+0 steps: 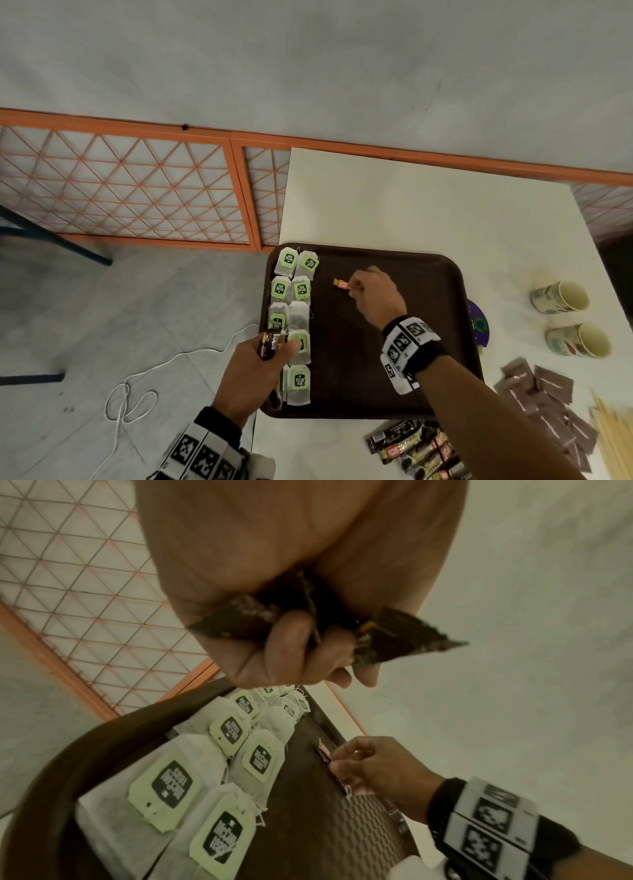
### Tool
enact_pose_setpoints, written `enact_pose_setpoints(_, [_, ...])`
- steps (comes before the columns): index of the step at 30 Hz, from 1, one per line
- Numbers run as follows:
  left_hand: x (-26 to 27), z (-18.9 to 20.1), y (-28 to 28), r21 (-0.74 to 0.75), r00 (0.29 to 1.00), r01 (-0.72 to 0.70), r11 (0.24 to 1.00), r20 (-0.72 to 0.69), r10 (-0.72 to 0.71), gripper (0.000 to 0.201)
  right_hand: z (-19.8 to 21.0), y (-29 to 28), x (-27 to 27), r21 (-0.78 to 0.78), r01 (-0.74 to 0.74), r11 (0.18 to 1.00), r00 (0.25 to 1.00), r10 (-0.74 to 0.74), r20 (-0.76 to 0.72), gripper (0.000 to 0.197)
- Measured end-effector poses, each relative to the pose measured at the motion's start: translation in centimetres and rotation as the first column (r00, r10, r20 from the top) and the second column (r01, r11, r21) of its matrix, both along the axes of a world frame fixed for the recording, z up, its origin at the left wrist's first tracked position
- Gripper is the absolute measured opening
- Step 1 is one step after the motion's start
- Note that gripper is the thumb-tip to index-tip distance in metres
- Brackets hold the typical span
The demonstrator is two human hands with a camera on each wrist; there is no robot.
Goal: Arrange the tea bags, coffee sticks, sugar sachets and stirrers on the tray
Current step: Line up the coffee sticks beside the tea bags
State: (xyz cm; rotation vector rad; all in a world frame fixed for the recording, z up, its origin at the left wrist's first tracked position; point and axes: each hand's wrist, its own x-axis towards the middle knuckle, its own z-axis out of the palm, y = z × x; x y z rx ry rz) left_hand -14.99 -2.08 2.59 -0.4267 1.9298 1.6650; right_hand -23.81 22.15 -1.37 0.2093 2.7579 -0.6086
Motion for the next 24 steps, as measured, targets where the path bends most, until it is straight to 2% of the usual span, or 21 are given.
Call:
enact_pose_setpoints(3, [-0.3,0.3,0.0,-0.009,1.000,-0.023,1.000,-0.008,0.022,0.023,-0.8,-1.0,-1.8,-0.008,-0.010,1.000,0.998,0.010,-0.067,0.014])
enact_pose_setpoints(7, [-0.3,0.4,-0.3,-0.016,0.999,-0.041,0.999,-0.005,0.041,0.020,-0.9,-1.1,-4.2,0.003,-0.029,1.000,0.995,0.029,-0.098,0.018])
enact_pose_setpoints(14, [-0.7,0.4,0.4,-0.009,0.999,-0.049,0.999,0.001,0.049,0.032,-1.2,-1.7,-5.5,0.007,-0.085,0.996,0.989,0.085,-0.124,0.016])
enact_pose_setpoints(18, [-1.1,1.2,1.1,0.009,0.997,-0.063,0.998,-0.038,0.064,0.060,-0.6,-2.0,-5.7,-0.020,-0.062,0.998,0.991,0.060,-0.121,0.017])
enact_pose_setpoints(20, [-1.6,1.9,1.3,0.024,0.992,-0.116,0.993,-0.046,0.117,0.054,0.6,-1.9,-5.1,-0.069,-0.010,0.998,0.987,-0.001,-0.161,0.016])
enact_pose_setpoints(22, [-2.2,2.5,1.6,0.066,0.980,-0.196,0.978,-0.027,0.198,0.044,3.0,-2.2,-3.2,-0.188,-0.005,0.982,0.978,-0.034,-0.207,0.009])
enact_pose_setpoints(24, [-2.6,2.5,2.1,0.141,0.957,-0.287,0.947,0.006,0.289,0.040,6.3,-3.2,0.2,-0.348,-0.061,0.935,0.990,0.012,-0.142,0.015])
